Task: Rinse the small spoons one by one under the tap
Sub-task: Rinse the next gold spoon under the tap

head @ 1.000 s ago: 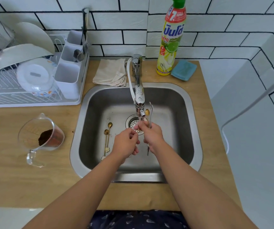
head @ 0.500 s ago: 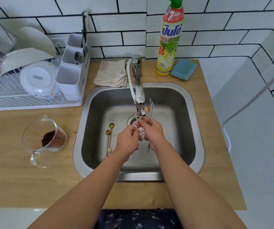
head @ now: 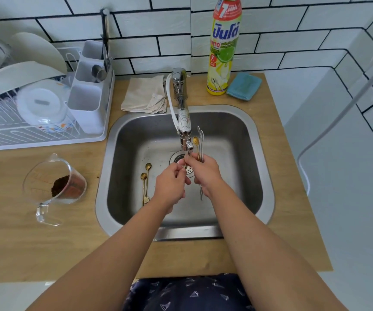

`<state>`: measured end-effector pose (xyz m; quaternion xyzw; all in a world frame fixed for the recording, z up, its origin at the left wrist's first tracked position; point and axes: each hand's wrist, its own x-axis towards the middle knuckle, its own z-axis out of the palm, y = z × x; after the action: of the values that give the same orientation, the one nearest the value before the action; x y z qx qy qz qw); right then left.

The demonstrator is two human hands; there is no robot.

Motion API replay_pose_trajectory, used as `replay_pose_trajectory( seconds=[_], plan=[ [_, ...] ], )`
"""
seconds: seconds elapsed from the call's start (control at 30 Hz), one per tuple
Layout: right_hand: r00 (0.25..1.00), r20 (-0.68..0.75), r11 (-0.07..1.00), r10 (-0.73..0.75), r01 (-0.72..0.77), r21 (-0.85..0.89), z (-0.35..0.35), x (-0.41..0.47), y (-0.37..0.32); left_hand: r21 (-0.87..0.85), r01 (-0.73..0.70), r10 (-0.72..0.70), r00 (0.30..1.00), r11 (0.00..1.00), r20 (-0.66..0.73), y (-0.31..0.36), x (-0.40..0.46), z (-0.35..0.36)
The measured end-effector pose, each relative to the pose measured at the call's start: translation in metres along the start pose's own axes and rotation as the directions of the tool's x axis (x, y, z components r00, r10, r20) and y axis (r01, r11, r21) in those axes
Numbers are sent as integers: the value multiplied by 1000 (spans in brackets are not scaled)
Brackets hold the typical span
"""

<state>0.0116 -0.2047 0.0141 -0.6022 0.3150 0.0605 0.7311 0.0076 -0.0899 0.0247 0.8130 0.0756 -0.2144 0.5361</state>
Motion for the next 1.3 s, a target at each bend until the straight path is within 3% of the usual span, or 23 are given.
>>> replay_pose_trajectory(
  seconds=[0.87,1.0,1.1,1.17,1.3],
  plan=[
    [992,122,998,34,-28,-48,-10,7,-2,-101,69,-65,997,993,42,0,-2,0],
    [967,252,993,42,-67,92,-17,9,3,-285,166,-128,981,944,147,5,2,-3],
    [961,268,986,60,-100,136,-20,9,4,-402,260,-168,954,878,249,7,4,-6],
    [966,249,984,69,-108,144,-19,9,4,-376,266,-166,946,887,279,7,2,-8],
    [975,204,983,90,-120,141,-19,11,4,-105,128,-102,969,986,224,1,-3,-9]
  ],
)
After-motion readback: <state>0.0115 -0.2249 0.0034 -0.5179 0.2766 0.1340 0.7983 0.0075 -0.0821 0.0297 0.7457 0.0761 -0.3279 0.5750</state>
